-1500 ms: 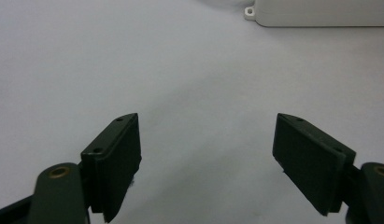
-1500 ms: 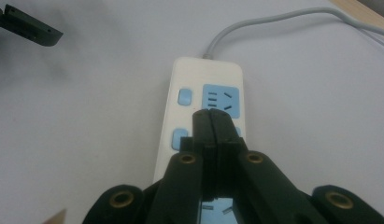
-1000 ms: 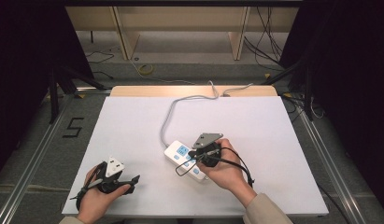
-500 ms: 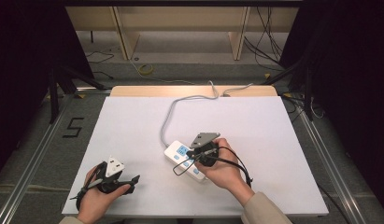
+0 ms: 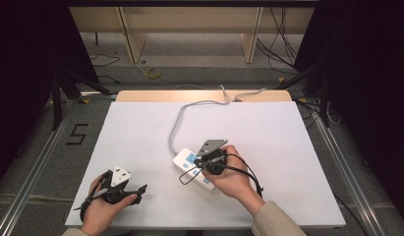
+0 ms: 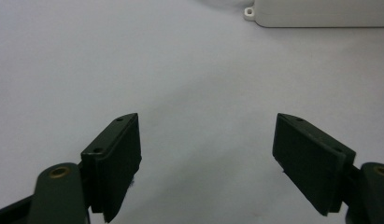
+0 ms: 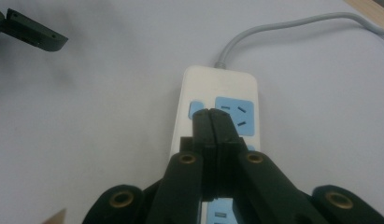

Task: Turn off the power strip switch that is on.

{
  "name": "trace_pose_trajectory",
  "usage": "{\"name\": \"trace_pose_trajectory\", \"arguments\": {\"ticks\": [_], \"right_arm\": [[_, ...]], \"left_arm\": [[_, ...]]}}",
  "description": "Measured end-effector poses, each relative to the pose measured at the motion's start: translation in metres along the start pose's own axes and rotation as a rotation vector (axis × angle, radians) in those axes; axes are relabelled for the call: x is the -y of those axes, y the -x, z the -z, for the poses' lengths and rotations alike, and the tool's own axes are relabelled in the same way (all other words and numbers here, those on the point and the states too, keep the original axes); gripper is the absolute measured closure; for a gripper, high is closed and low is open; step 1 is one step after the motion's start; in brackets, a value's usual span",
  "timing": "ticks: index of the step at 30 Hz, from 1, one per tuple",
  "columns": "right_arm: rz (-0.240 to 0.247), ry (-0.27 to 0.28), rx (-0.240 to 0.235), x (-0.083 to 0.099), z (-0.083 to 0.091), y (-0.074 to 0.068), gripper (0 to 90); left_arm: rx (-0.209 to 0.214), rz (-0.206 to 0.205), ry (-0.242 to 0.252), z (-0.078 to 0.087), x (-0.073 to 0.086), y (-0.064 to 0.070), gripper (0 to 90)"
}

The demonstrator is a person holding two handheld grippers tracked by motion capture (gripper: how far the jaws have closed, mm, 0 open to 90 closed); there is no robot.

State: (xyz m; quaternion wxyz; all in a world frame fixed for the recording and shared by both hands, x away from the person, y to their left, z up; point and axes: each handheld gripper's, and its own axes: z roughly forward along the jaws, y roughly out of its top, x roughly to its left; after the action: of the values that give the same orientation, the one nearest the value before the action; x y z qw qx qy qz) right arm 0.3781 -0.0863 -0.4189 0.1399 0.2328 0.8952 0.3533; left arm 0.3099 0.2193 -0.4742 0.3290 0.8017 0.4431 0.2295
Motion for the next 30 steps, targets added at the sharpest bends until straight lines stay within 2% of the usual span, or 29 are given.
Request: {"name": "trace_pose_trajectory", "arguments": {"ticks": [30], "right_arm": [[0.028, -0.041, -0.009, -0.009, -0.020, -0.001, 90.0]], "left_arm": [[0.001, -0.004, -0.001, 0.000, 0.000, 0.000, 23.5]]}}
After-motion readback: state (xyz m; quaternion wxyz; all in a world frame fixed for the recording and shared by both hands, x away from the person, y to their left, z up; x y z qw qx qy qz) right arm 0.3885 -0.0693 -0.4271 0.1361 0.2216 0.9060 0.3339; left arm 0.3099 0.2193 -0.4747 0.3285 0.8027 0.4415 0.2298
